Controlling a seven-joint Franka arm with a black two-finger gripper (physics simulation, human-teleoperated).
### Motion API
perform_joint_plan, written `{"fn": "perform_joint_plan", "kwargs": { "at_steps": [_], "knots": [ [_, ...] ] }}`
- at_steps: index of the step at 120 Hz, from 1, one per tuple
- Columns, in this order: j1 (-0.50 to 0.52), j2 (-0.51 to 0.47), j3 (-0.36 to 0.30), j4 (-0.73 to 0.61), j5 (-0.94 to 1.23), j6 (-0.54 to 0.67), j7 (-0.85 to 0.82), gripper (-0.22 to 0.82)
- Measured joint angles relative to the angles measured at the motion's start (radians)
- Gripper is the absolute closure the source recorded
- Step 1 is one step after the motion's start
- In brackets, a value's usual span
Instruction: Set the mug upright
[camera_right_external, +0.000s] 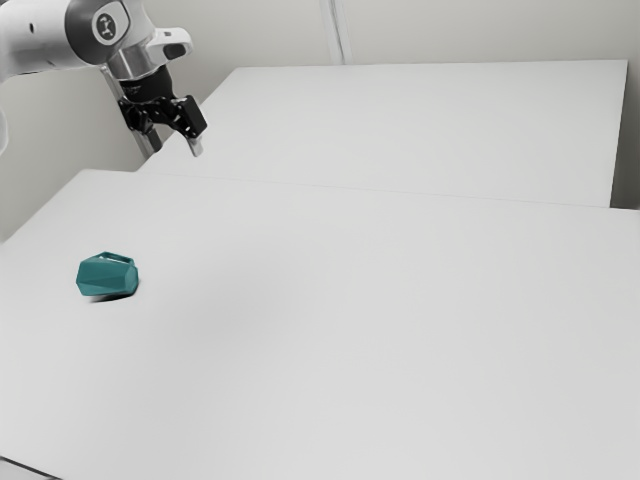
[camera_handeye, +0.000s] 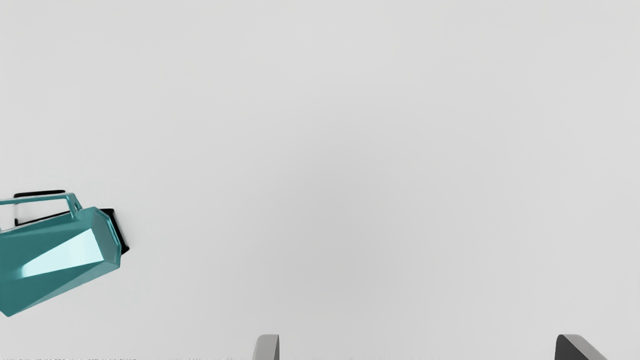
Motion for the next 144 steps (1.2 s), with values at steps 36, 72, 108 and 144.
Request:
{"fn": "perform_joint_plan", "kwargs": {
  "at_steps": [36, 72, 108, 144],
  "knots": [
    [0.006, -0.022, 0.0, -0.044, -0.004, -0.003, -0.01, 0.0],
    [0.044, -0.082, 0.267, -0.093, -0.209, -0.081, 0.075, 0.0],
    [0.406, 0.056, 0.282, -0.076, -0.437, -0.159, 0.32, 0.0],
    [0.526, 0.352, 0.216, 0.1, -0.544, -0.176, 0.523, 0.0]
  ]
}}
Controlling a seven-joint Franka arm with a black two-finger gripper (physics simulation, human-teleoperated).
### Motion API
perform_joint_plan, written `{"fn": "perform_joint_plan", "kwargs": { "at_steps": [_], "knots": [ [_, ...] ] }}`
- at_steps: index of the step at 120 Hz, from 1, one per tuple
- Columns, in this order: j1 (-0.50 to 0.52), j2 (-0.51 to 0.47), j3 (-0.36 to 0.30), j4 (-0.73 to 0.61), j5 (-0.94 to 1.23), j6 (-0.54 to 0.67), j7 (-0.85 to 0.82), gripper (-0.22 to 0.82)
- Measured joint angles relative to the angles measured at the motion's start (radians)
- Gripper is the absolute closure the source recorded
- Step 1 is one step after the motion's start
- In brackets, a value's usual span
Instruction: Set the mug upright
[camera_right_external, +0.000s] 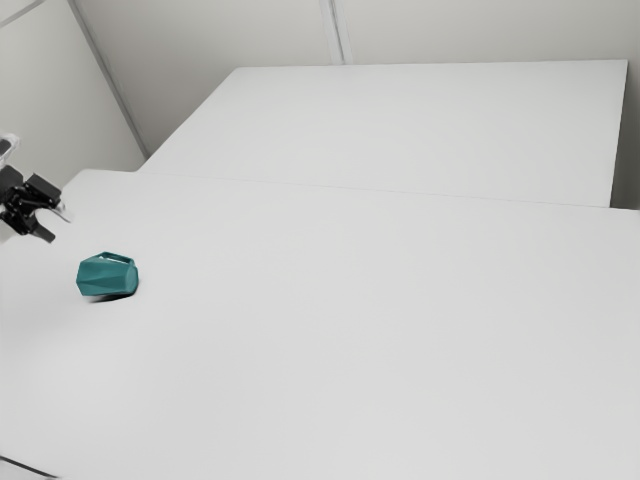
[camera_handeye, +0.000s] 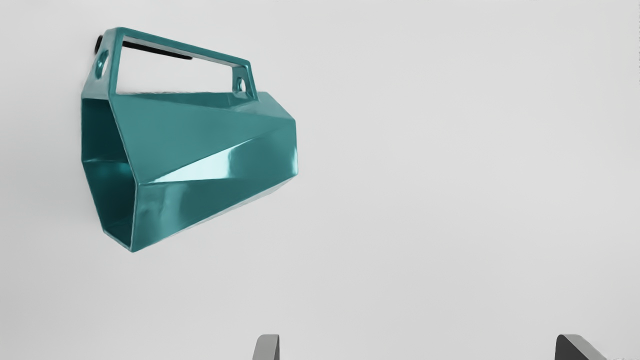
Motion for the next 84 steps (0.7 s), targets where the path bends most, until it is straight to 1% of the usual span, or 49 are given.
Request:
{"fn": "perform_joint_plan", "kwargs": {
  "at_steps": [15, 30, 38, 53, 84],
  "knots": [
    [0.093, 0.079, -0.081, 0.033, -0.031, 0.009, 0.061, 0.0],
    [0.152, 0.125, -0.132, 0.037, -0.05, 0.029, 0.111, 0.0],
    [0.167, 0.15, -0.154, 0.038, -0.058, 0.046, 0.134, 0.0],
    [0.184, 0.178, -0.178, 0.037, -0.066, 0.078, 0.171, 0.0],
    [0.212, 0.207, -0.179, 0.019, -0.091, 0.109, 0.226, 0.0]
  ]
}}
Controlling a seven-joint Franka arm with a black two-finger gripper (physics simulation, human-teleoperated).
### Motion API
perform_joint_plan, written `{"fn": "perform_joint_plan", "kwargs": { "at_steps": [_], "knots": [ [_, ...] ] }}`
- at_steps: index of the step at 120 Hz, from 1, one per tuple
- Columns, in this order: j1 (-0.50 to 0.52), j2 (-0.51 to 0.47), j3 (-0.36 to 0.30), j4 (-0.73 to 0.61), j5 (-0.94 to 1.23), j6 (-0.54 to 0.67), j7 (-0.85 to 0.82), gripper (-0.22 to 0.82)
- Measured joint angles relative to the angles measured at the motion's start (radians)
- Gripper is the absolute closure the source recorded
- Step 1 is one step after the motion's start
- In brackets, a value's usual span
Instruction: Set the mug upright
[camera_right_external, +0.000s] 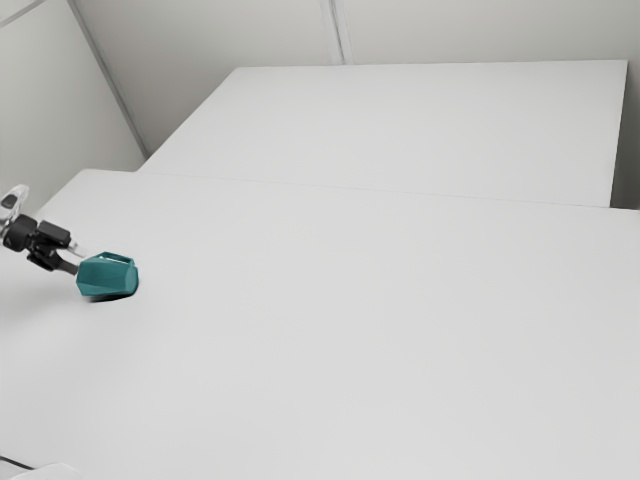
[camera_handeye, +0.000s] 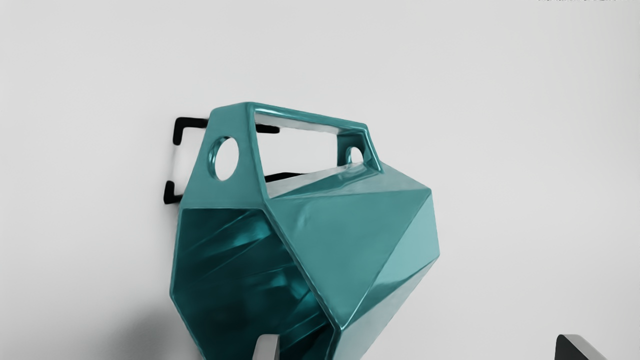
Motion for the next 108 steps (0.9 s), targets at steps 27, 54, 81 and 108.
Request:
{"fn": "perform_joint_plan", "kwargs": {
  "at_steps": [27, 54, 81, 108],
  "knots": [
    [0.001, 0.015, -0.001, -0.017, -0.053, 0.033, 0.032, 0.0],
    [0.0, 0.011, -0.001, -0.053, -0.127, 0.041, 0.053, 0.02],
    [0.0, 0.005, -0.001, -0.093, -0.15, 0.034, 0.063, 0.5],
    [-0.029, -0.023, -0.001, -0.096, -0.164, 0.009, 0.071, 0.71]
  ]
}}
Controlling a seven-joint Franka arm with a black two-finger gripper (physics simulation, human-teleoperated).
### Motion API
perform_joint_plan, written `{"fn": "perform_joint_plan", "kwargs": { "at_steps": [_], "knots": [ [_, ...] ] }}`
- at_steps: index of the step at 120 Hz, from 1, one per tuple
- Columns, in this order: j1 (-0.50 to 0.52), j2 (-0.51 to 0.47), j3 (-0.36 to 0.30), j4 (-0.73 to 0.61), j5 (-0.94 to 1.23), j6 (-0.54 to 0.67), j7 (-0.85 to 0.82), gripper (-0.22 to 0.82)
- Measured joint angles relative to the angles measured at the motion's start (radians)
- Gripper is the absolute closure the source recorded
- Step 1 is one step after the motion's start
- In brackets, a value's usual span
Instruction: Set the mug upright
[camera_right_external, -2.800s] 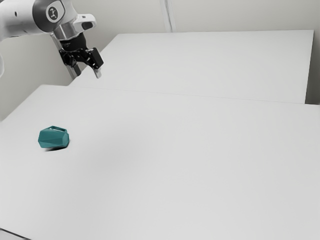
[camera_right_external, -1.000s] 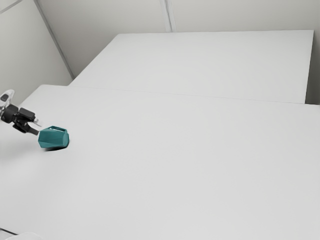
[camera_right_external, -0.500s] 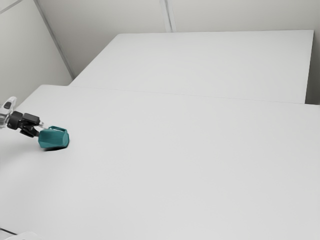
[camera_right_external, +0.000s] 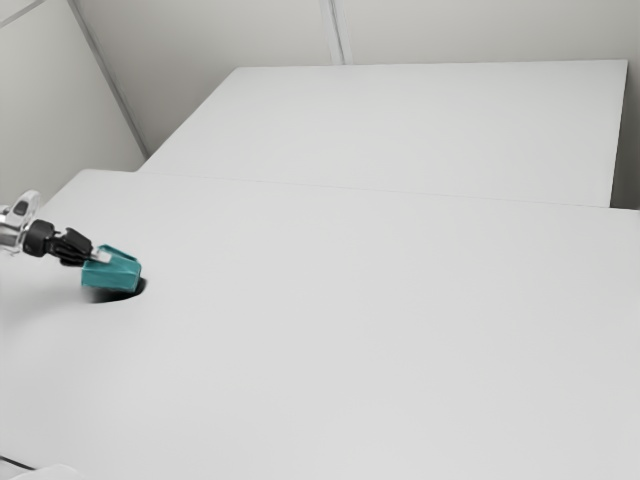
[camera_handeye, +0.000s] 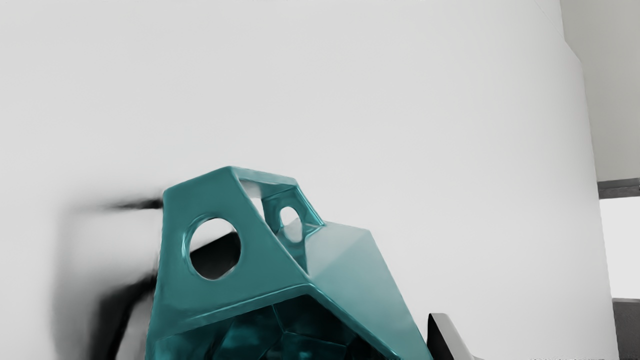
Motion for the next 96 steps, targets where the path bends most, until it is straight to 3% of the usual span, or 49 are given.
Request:
{"fn": "perform_joint_plan", "kwargs": {
  "at_steps": [29, 56, 69, 96],
  "knots": [
    [-0.07, -0.124, 0.012, -0.07, 0.0, -0.031, 0.006, 0.76],
    [-0.362, -0.289, 0.178, -0.139, 0.127, -0.018, -0.048, 0.78],
    [-0.504, -0.338, 0.231, -0.185, 0.224, 0.042, -0.09, 0.79],
    [-0.682, -0.467, 0.24, -0.373, 0.445, 0.267, -0.204, 0.79]
  ]
}}
